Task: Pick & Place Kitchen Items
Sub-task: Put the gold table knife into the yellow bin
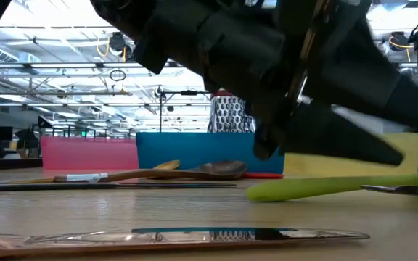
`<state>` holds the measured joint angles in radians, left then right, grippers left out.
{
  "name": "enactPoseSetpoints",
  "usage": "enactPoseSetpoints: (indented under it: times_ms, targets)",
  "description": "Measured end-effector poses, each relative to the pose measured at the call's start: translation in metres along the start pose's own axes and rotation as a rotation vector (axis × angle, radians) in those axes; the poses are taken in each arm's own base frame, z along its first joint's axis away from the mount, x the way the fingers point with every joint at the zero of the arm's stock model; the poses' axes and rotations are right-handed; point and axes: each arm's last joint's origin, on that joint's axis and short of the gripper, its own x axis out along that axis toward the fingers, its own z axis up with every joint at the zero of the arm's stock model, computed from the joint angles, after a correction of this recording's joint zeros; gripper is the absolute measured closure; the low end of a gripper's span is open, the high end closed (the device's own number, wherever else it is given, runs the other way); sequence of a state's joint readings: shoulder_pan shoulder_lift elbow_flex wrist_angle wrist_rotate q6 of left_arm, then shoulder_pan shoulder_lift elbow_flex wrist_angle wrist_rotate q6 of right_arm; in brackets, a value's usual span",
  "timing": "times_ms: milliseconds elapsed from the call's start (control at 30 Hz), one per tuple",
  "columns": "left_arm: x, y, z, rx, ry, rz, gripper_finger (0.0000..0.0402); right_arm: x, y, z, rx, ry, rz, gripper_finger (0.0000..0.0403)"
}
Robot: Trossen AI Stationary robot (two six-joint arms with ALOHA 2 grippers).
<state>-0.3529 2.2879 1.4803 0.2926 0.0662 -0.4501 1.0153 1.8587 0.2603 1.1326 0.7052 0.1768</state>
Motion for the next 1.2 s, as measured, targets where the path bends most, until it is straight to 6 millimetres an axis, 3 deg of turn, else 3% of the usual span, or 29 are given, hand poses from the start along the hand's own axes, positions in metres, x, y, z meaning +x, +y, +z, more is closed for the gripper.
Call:
enactPoseSetpoints:
  times_ms: [567, 933, 1200]
  targets:
    - [-0.005, 0.009, 0.003, -0.065, 0.070, -0.014, 0.0199, 0.001, 0.002, 0.008, -0.010, -0.060, -0.002, 0.0373]
    - [-0.052, 0.025, 0.048, -0.019, 0.098, 0.133, 0.0199, 0.006, -0.007, 0.011, -0.014, -0.062, -0.085, 0.0373]
    - [-0.081, 0.017, 0.070, 0.081, 0.066, 0.243, 0.0199, 0.002, -0.019, 0.033, -0.028, -0.114, -0.152, 0.0372]
